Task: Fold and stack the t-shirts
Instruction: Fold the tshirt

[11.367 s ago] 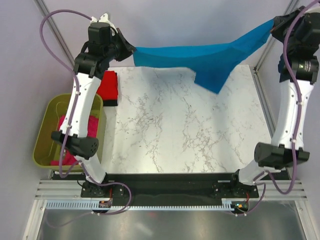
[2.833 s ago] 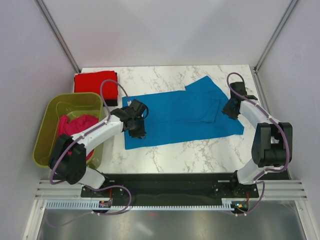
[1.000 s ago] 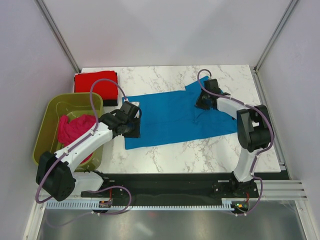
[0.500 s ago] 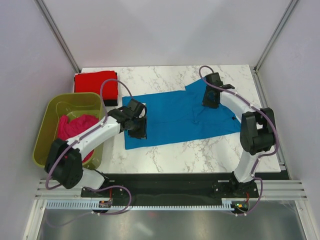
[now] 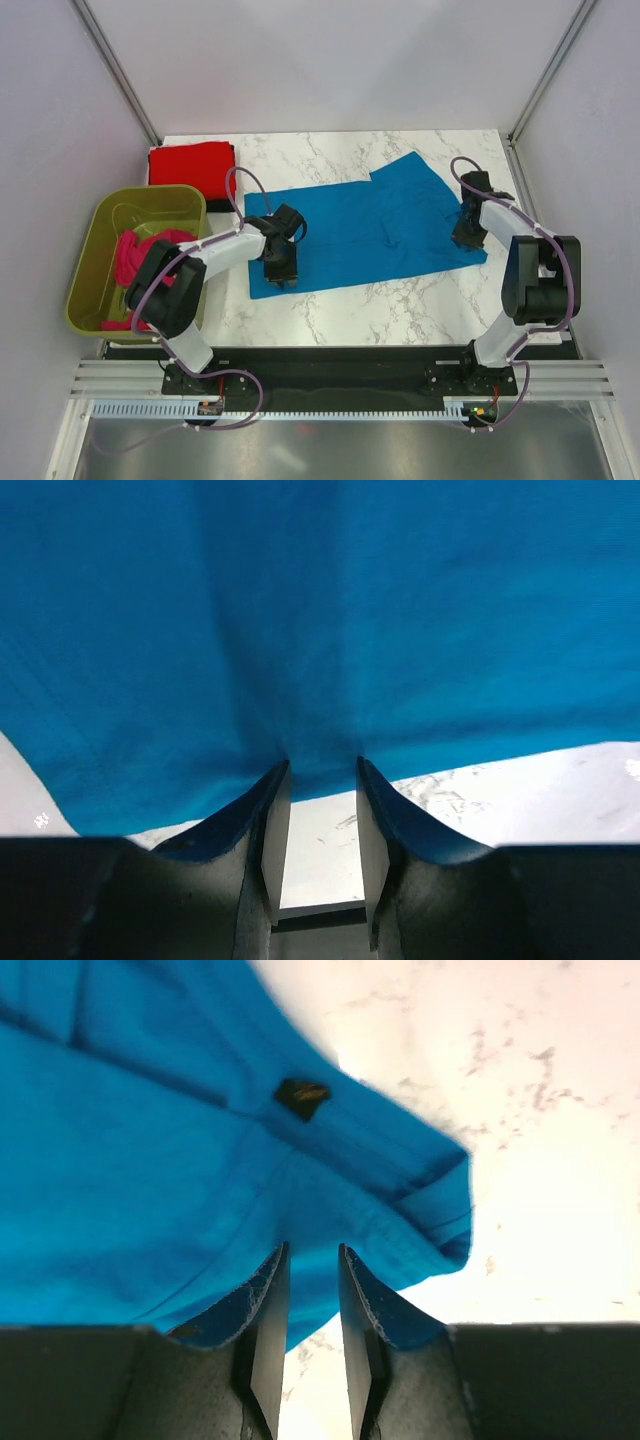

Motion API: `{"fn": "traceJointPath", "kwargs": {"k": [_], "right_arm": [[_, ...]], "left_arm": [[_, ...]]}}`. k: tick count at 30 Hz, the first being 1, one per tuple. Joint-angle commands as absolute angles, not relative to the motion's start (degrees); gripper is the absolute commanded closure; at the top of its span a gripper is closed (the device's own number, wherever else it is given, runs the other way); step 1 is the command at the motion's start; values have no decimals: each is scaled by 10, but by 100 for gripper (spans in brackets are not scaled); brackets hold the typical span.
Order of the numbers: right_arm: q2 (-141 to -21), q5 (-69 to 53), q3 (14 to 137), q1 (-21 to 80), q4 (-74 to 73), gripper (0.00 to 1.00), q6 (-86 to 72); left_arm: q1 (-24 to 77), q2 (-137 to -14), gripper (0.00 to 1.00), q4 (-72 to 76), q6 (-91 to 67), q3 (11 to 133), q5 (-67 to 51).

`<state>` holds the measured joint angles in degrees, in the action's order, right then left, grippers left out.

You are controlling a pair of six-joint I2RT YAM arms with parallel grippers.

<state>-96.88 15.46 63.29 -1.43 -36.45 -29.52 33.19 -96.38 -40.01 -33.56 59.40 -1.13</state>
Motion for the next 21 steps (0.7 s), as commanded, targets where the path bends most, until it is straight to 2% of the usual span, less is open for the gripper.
{"fn": "traceJointPath", "kwargs": {"k": [1,9,16,21], "right_arm": [[-983,200,630,-38,-337,67,-294],[-1022,262,633,-47,-321,69,-284],[-1019,305,595,-50,-315,69,-278],[-992,330,588,-61,-361,69,-297]], "left_arm": [[333,-969,60,-393,-379,574,42],[333,-974,60,-389,-407,512,88],[346,-940,60,-378,-424,475,84],[365,-920,60,-374,-443,447,76]]}}
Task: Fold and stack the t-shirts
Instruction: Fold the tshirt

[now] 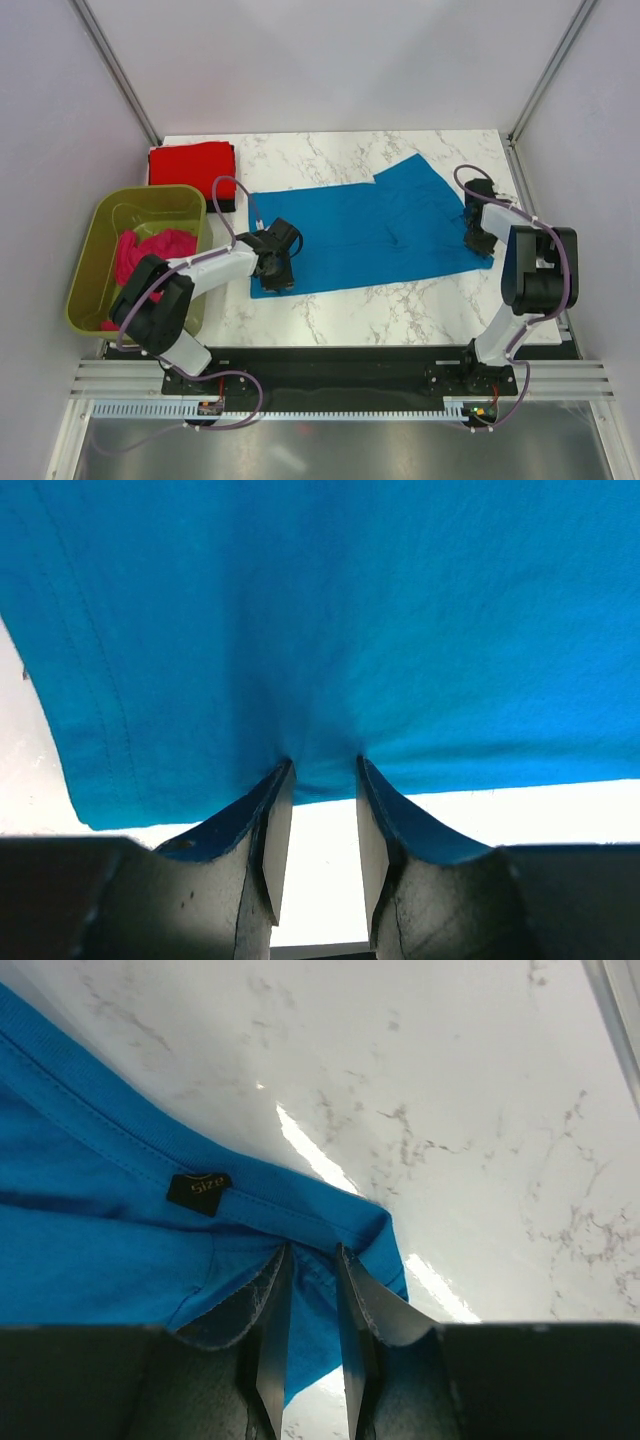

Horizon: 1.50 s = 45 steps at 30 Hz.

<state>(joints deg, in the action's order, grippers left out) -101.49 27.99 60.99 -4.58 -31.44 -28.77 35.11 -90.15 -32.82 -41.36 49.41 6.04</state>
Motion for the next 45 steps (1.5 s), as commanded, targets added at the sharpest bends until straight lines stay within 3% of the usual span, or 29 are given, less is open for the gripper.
{"fn": "traceJointPath", "kwargs": {"k": [1,6,13,18,23,30,45], "right_arm": [[-983,337,579,-62,-365,69,-299],[-933,355,563,-83,-373,68,-297],[-900,314,657,-96,-417,65,-302],[-927,146,712,-75,-384,63,-259],[-979,122,723,-50,-399,65,-251],[-1019,85,715,-50,-393,67,-250],[-1081,192,672,-87,-348,69,-260]], "left_arm": [[368,-915,61,-374,-446,443,73],[402,-863,61,-391,-477,441,67],[404,-766,59,-411,-438,515,50],[384,-797,59,-453,-378,618,70],[367,-823,59,-462,-359,666,46],[367,-819,59,-428,-356,637,5],[367,-809,59,-424,-337,626,38]]}}
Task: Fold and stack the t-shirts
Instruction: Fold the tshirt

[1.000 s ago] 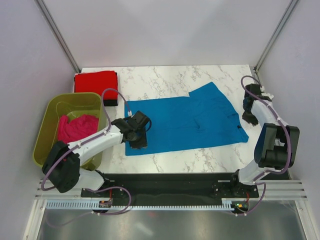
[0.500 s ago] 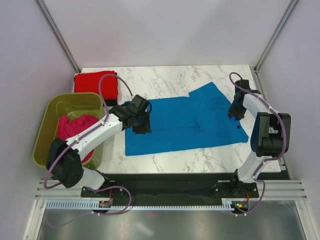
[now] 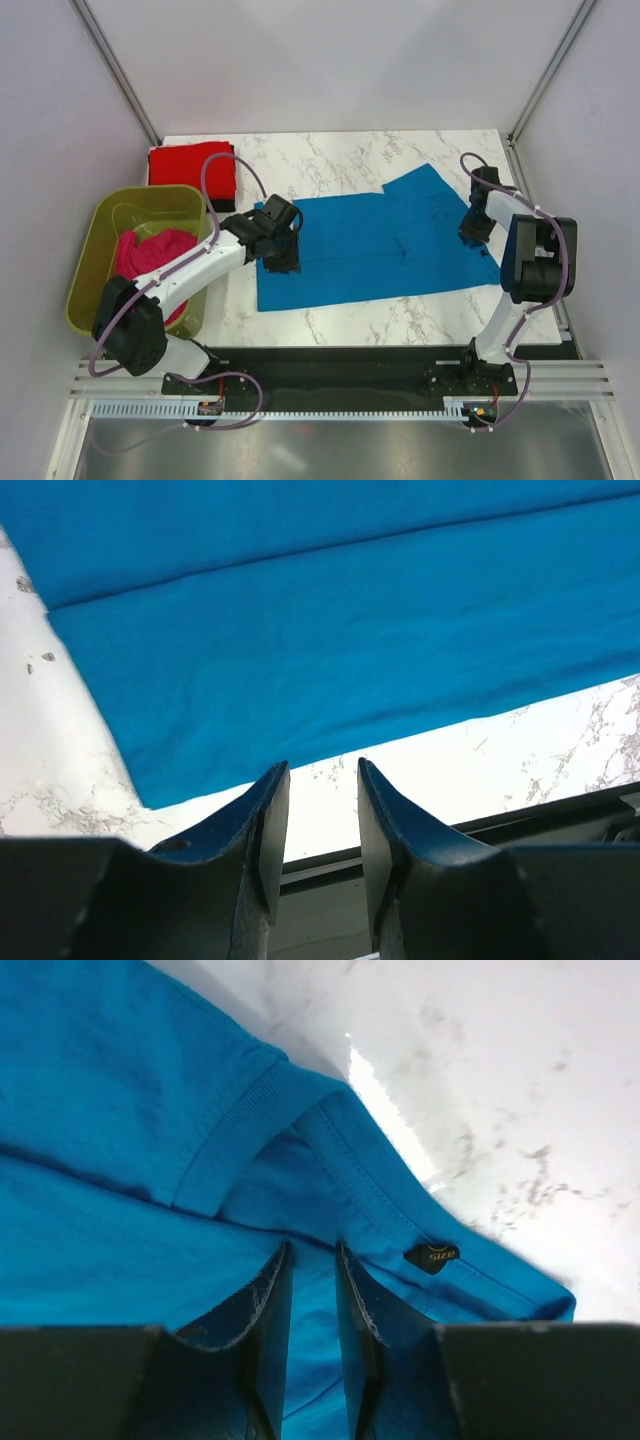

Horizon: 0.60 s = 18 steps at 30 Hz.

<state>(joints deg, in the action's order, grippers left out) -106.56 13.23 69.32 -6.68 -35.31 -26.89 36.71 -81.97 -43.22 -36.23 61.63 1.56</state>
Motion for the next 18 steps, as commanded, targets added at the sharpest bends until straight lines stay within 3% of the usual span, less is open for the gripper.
{"fn": "traceJointPath", "kwargs": {"k": [1,11,18], "right_arm": [[-1080,201,670,-90,-348,69,-259],[-1037,200,694,-111,-373,67,-258],[-1005,92,793,-94,-333,62,-258]], "left_arm": [[366,-812,59,-424,-329,641,36],[304,-928,59,-448,-265,801,21],[215,-1061,62,-473,-235,944,18]]}}
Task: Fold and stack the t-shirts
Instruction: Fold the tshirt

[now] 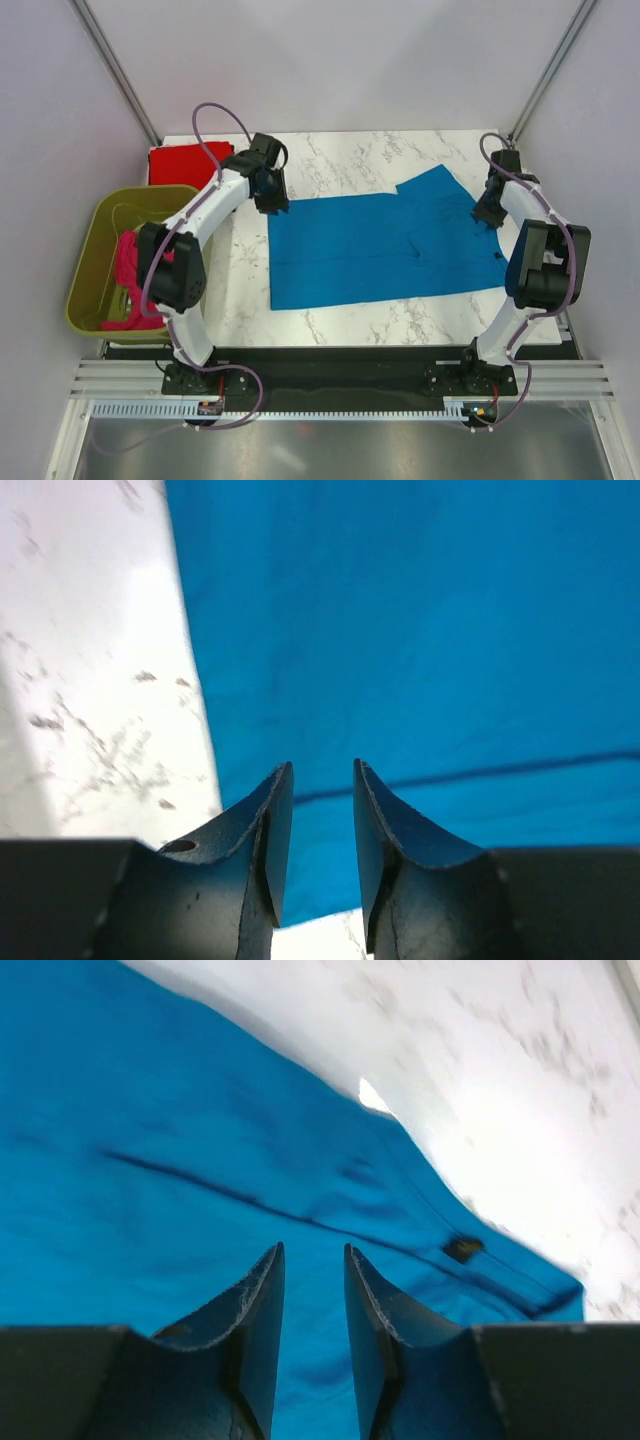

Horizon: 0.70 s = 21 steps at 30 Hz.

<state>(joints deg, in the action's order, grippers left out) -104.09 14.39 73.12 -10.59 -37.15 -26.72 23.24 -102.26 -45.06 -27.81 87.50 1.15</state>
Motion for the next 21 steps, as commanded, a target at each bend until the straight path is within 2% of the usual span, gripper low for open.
{"fn": "traceJointPath", "kwargs": {"k": [1,5,11,21], "right_arm": [[-1017,84,803,-90,-324,62,-253],[-1072,42,872,-69,-273,60,-237],[-1183,9,974,-56,-220,58,-226],[-1326,3,1139,-54,-210,54,-140]], "left_arm": [[208,-1077,63,-479,-233,963,25],[202,-1165,66,-504,-223,1040,68],[200,-1257,65,-523,-199,1147,114],[190,-1355,67,-540,-207,1211,153]]}}
